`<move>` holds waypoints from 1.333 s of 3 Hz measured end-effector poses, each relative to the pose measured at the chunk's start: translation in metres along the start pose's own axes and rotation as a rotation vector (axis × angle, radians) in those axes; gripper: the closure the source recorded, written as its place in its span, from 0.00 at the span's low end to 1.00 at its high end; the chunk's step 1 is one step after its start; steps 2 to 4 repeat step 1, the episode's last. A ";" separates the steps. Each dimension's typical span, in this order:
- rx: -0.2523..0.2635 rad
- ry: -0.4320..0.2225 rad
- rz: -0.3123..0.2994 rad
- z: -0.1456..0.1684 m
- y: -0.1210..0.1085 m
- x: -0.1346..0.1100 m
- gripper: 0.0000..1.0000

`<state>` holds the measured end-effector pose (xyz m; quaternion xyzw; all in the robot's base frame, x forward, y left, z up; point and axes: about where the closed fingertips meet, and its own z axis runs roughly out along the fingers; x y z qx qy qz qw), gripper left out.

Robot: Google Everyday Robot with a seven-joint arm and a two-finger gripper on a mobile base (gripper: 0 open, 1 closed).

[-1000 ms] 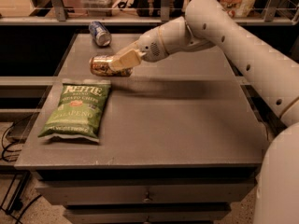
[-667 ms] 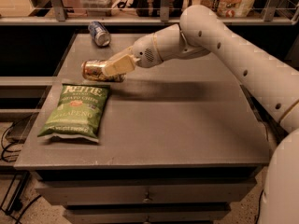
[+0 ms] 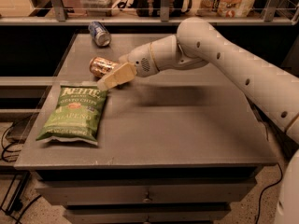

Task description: Move orange can near green jalapeno chip bag

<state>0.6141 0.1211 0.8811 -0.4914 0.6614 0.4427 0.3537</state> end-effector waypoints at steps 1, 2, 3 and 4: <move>0.000 0.000 0.000 0.000 0.000 0.000 0.00; 0.000 0.000 0.000 0.000 0.000 0.000 0.00; 0.000 0.000 0.000 0.000 0.000 0.000 0.00; 0.000 0.000 0.000 0.000 0.000 0.000 0.00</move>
Offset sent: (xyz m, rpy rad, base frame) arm 0.0000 0.0000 0.0000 0.0000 0.0000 0.0000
